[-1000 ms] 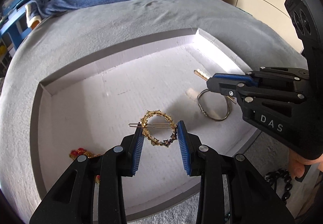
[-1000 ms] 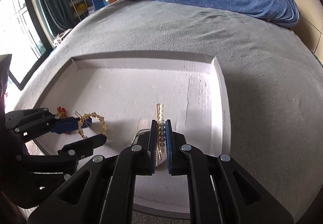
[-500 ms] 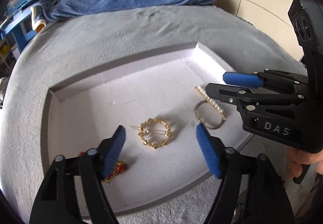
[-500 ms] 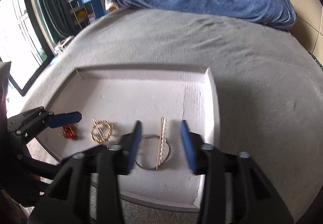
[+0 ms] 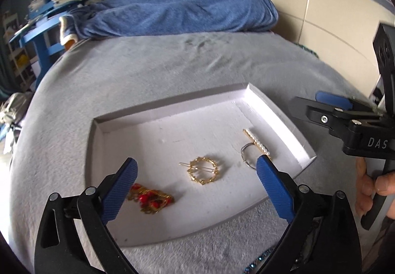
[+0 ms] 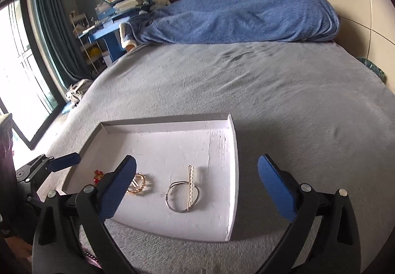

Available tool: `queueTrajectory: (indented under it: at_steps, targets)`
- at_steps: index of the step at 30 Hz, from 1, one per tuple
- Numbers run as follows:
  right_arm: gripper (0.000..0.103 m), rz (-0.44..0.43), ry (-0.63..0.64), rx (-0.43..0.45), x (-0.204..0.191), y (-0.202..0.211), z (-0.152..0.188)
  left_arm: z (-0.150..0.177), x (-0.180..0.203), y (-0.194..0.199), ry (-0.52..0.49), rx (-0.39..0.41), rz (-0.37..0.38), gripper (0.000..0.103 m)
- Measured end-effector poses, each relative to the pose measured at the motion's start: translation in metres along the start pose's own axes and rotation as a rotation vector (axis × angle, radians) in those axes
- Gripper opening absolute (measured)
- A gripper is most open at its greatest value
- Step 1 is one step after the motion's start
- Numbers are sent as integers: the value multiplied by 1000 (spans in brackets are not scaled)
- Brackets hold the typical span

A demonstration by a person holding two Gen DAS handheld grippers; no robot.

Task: Organize jewelry
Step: 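Move both open tools back over the remaining bracelets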

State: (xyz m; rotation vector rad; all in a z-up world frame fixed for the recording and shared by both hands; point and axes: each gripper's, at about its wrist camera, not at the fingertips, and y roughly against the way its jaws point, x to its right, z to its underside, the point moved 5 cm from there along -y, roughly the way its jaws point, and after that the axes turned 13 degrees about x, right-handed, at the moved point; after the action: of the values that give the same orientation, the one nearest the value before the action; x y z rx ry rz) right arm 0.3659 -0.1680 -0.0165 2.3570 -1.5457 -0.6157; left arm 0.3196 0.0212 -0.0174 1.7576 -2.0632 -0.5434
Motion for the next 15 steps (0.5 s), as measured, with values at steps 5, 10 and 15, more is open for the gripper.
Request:
queueTrajectory:
  at_steps: [5,10,15]
  targets:
    - [97,0,3,3,-1,13,5,-4,-9,22,16,30,-23,97]
    - [97,-5,-6,0,-3,28,16,3,-17,38,38,29,-34,97]
    - [97,3,3,-7,-3,43,28,14,-23,57,44,34,-57,97]
